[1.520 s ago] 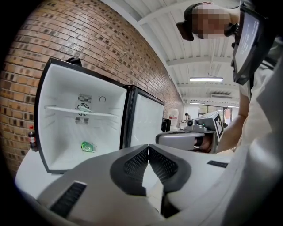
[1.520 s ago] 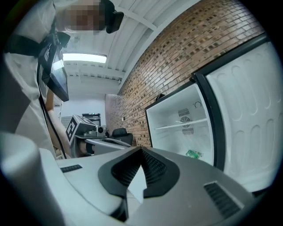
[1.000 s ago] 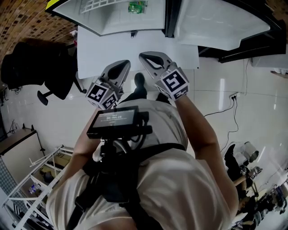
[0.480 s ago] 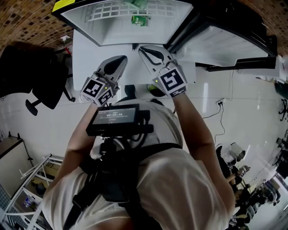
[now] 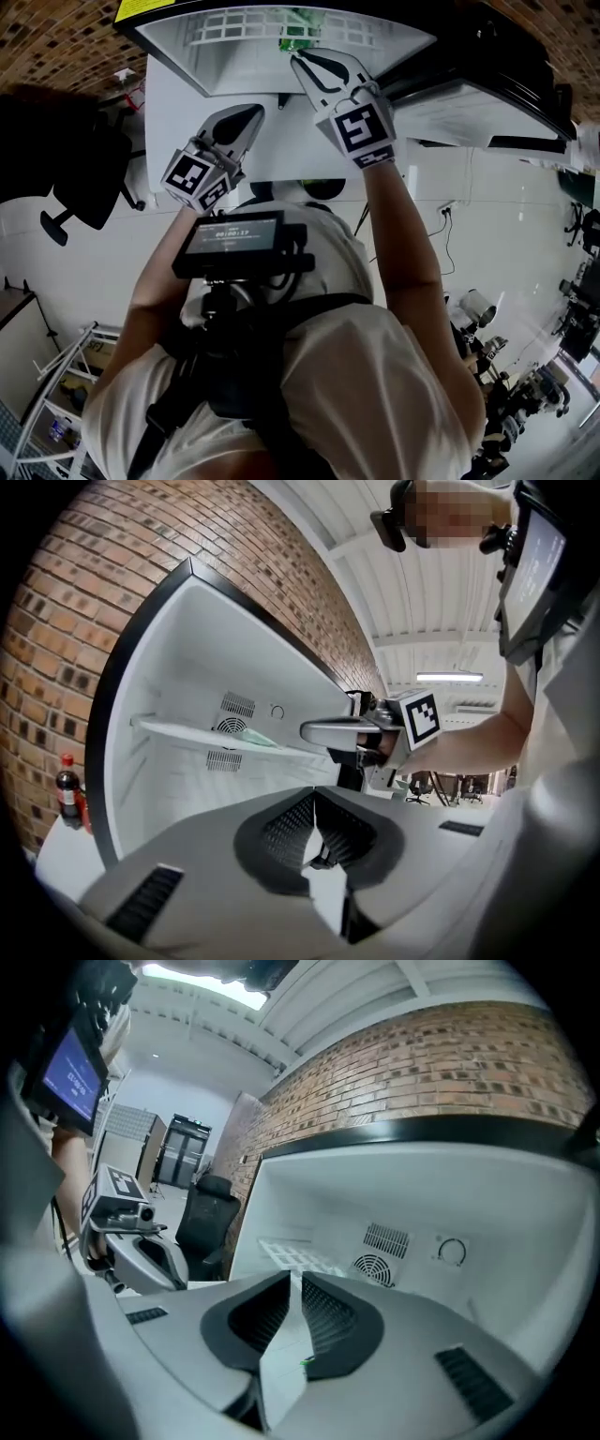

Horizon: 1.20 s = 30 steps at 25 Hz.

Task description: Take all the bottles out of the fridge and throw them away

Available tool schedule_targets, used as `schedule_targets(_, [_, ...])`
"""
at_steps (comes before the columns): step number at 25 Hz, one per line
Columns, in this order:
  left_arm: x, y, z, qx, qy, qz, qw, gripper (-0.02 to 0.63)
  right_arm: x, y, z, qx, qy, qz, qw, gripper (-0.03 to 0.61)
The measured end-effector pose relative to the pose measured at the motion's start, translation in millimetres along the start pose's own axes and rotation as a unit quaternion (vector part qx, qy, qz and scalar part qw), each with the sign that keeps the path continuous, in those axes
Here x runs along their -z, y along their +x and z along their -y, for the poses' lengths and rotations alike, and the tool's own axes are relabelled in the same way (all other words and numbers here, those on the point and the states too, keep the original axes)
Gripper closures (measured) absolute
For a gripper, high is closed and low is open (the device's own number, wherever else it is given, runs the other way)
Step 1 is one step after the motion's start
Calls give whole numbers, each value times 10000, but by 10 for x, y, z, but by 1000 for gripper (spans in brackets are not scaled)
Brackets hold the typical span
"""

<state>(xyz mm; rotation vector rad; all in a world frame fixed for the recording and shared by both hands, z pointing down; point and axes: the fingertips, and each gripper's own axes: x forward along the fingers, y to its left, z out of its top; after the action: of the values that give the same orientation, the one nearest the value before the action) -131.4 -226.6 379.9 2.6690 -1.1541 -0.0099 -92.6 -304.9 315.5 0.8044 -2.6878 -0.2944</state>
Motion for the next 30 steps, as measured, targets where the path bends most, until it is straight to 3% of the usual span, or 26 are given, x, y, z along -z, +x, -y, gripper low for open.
schedule_targets(2, [-4,28,19,65,-18,9,10000,601,-30,71,162,133,-151,-132,9997,496])
schedule_targets(5, [5,39,36,133,-45,2,9999,601,-51,186,389,338,-392,-390,9979,492])
schedule_targets(9, [-19,4,-100,126,-138,35,9998,601,30,465,538,193,-467,-774,9957,457])
schedule_targets(16, [-97,6,-157,90,-182,67,9998,601,233,554,735,210,-464,-1418,9886,457])
schedule_targets(18, [-98,-13,-200,106,-206,57,9997,601,144,551,773,351,-507,-1360,9888,569])
schedule_targets(24, [-26,-54,-286,216,-152,-78,9996,601,-139,462,468,381,-1070,-974,9887,569])
schedule_targets(30, [34,-22,-135,300,14,-143,9994,601,-135,229,185,265,-1154,-717,9904,566])
